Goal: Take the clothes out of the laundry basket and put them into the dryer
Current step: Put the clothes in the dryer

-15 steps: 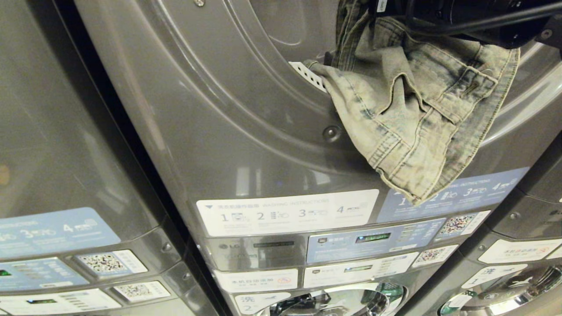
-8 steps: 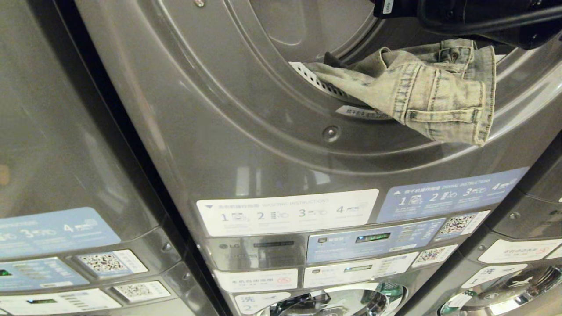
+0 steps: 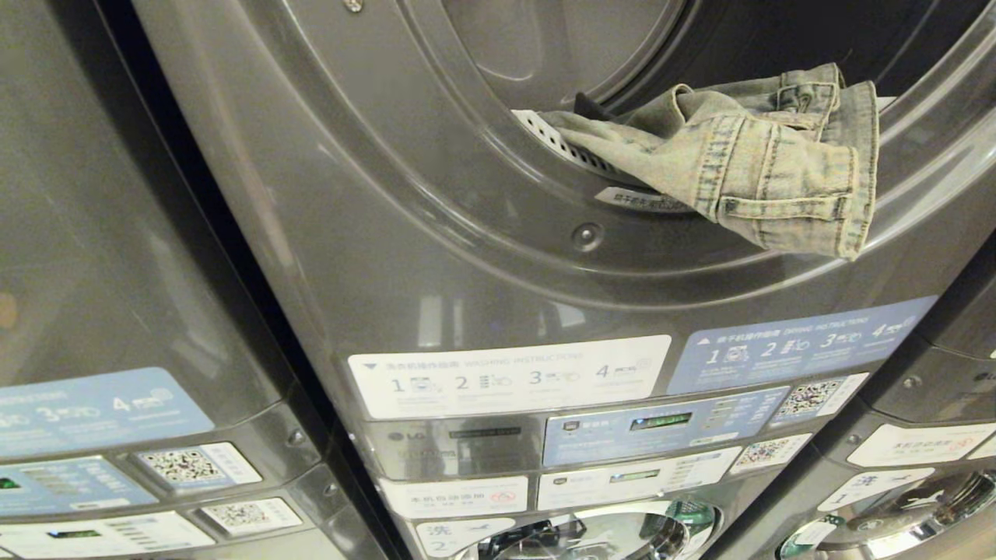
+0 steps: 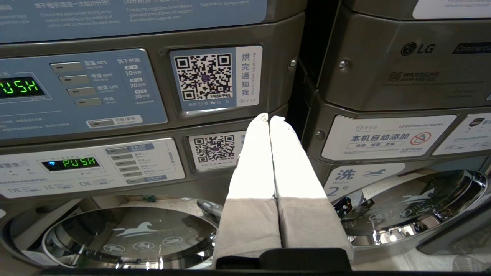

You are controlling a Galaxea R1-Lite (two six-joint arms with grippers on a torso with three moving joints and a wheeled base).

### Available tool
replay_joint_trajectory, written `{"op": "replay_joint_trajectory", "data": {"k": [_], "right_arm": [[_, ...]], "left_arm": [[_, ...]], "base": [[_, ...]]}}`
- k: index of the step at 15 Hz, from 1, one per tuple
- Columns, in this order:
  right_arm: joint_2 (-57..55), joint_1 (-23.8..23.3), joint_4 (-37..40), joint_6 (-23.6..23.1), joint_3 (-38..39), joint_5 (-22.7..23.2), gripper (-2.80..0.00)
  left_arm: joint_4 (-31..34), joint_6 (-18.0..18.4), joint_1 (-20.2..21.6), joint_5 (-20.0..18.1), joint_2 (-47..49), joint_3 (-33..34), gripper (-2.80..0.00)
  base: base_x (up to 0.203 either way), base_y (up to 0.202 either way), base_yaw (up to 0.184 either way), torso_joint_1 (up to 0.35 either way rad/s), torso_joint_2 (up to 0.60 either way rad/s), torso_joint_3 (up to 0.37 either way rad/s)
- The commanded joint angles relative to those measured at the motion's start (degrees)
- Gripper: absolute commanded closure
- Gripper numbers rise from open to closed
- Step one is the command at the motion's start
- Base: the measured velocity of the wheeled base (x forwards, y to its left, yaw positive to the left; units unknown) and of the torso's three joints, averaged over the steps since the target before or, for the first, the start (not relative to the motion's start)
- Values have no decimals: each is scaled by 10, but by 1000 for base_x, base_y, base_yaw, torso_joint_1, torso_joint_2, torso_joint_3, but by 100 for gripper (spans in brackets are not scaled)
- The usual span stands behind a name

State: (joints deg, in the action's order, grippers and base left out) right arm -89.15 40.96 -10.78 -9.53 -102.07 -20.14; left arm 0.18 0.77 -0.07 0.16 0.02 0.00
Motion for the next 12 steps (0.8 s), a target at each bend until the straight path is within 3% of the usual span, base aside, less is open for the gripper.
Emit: {"op": "replay_joint_trajectory", "data": {"k": [1, 4, 7, 9, 10, 12], "right_arm": [[78, 4, 38, -1, 48, 2, -280], [163, 5, 251, -2, 137, 33, -280], [217, 5, 285, -5, 185, 42, -280], [254, 4, 379, 9, 191, 47, -280], [267, 4, 423, 36, 190, 55, -280], [300, 4, 447, 140, 197, 68, -280]], "left_arm": [[0, 0, 0, 0, 0, 0, 0], [0, 0, 1, 0, 0, 0, 0], [0, 0, 0, 0, 0, 0, 0], [0, 0, 0, 0, 0, 0, 0], [0, 0, 0, 0, 0, 0, 0], [0, 0, 0, 0, 0, 0, 0]], "base": [[0, 0, 0, 0, 0, 0], [0, 0, 0, 0, 0, 0], [0, 0, 0, 0, 0, 0], [0, 0, 0, 0, 0, 0], [0, 0, 0, 0, 0, 0], [0, 0, 0, 0, 0, 0]]}}
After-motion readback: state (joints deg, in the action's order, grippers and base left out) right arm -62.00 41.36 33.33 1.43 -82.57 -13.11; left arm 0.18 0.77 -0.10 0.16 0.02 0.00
